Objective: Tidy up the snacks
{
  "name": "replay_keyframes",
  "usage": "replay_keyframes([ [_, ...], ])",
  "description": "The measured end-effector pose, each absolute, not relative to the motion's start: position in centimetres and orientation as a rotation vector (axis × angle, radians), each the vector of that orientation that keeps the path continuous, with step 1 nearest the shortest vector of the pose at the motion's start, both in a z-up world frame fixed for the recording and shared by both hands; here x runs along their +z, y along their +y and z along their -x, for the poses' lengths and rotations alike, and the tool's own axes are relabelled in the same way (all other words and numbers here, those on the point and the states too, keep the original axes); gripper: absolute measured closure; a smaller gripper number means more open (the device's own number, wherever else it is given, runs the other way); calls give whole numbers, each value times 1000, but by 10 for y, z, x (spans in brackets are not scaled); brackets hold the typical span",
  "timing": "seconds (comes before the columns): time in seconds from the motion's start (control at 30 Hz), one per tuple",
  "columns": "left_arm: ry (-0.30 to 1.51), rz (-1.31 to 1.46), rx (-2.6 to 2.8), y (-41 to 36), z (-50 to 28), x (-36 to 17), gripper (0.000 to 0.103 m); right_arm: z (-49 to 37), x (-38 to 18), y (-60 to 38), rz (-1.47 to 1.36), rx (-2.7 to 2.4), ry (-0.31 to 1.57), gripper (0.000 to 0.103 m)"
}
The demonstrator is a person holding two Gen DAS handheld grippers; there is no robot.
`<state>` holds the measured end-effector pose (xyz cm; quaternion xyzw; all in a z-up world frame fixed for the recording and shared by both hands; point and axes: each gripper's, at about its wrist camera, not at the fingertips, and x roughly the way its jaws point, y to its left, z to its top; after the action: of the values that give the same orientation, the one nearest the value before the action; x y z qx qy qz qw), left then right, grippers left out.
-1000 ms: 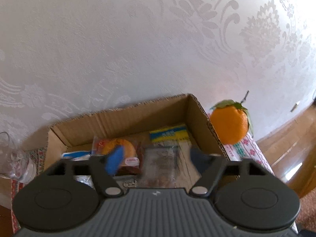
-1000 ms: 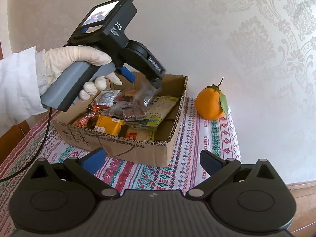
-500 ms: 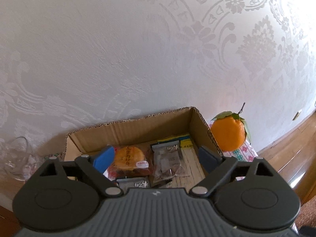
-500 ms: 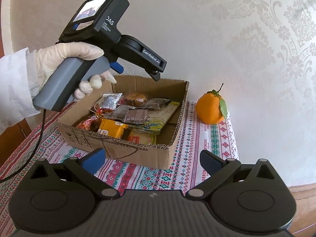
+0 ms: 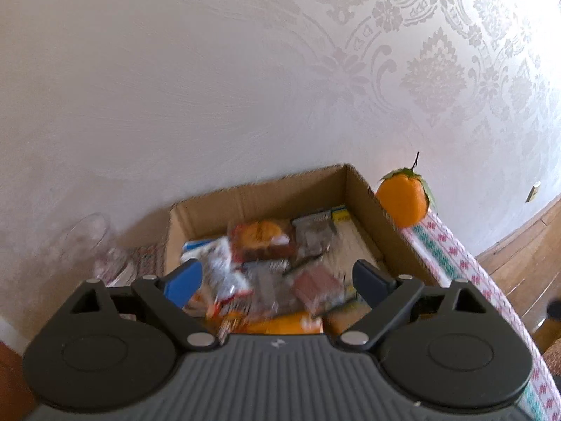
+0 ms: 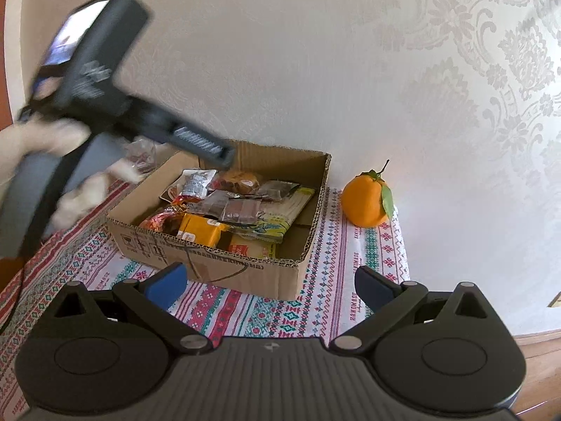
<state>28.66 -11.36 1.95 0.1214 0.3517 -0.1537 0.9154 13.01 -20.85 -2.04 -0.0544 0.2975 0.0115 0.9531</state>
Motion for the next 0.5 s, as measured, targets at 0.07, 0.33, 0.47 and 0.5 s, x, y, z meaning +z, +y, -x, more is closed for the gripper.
replay_keyframes([
  [0.07, 693, -245, -296, -102, -266, 18, 10, -127, -20, -206, 117, 11, 614, 0],
  [0.33, 688, -161, -151, -51, -187, 4, 10, -112, -33, -196, 127, -46, 682, 0],
  [0.47, 696, -145, -86, -37, -157, 4, 10, -105, -32, -192, 99, -81, 694, 0],
  [0.5, 697, -145, -78, -35, -152, 5, 10, -103, -30, -191, 94, -89, 692, 0],
])
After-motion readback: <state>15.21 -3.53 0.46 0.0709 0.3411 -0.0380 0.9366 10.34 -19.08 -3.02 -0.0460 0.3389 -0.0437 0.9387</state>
